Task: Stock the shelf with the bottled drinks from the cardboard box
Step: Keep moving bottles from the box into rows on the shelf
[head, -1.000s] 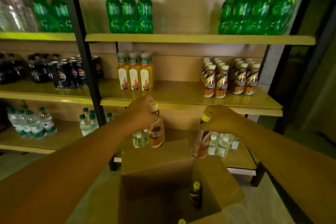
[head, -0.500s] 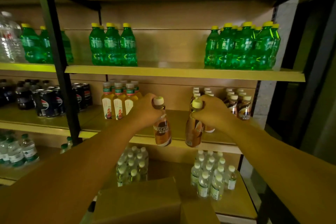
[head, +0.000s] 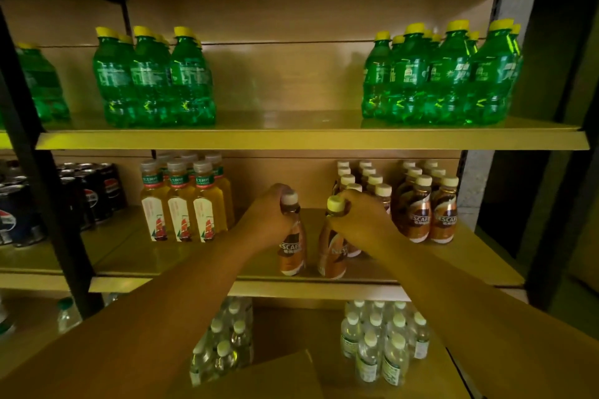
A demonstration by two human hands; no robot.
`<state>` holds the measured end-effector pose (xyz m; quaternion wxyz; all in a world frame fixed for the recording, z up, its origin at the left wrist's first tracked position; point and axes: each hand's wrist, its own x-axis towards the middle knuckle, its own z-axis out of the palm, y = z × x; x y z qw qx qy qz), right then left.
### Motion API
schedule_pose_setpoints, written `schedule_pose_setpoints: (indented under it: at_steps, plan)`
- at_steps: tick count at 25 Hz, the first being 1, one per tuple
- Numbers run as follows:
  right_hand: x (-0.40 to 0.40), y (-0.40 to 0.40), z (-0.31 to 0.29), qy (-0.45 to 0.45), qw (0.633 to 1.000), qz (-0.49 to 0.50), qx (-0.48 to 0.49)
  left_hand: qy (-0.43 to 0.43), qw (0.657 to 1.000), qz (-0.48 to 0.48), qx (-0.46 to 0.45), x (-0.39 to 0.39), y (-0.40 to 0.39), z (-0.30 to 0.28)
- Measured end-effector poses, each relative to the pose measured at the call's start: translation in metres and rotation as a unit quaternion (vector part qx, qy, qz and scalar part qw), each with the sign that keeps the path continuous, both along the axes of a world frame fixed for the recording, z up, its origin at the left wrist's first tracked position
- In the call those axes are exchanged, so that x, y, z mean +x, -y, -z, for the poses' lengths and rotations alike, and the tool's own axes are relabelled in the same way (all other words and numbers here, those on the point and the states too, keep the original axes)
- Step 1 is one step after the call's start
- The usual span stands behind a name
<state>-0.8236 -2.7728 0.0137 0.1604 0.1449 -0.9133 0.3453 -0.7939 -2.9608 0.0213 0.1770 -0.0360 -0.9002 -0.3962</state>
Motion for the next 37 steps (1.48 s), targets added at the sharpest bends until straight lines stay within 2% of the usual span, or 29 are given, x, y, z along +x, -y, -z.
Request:
schedule_pose_setpoints:
  at_steps: [5,12,14,17,19,22,29,37]
  plan:
    - [-0.021,0.016,0.013,-0.013,0.998,0.044,-0.033,0.008,1.000,0.009,-0.025,-0.026,0.018,0.014]
    - [-0.030,0.022,0.021,-0.010,0.997,0.047,-0.058,0.024,0.999,0.036,0.018,-0.040,0.026,0.024]
    - [-0.028,0.019,0.026,0.011,0.996,0.045,-0.074,0.031,0.997,0.035,0.056,-0.037,0.027,0.032]
    - [-0.019,0.013,0.049,0.080,0.995,0.057,-0.021,0.038,0.994,0.010,0.104,-0.022,0.026,0.049]
    - [-0.010,0.012,0.068,0.109,0.992,0.049,-0.029,0.068,0.989,0.001,0.128,-0.012,0.024,0.069]
    - [0.000,0.015,0.090,0.102,0.992,0.052,-0.055,0.099,0.989,-0.008,0.110,-0.009,0.021,0.099]
    - [-0.005,0.030,0.103,0.077,0.990,0.092,-0.073,0.038,0.991,-0.056,0.117,-0.023,0.014,0.120]
    - [-0.027,0.061,0.101,0.080,0.984,0.133,-0.088,0.045,0.986,-0.083,0.138,-0.050,0.012,0.118]
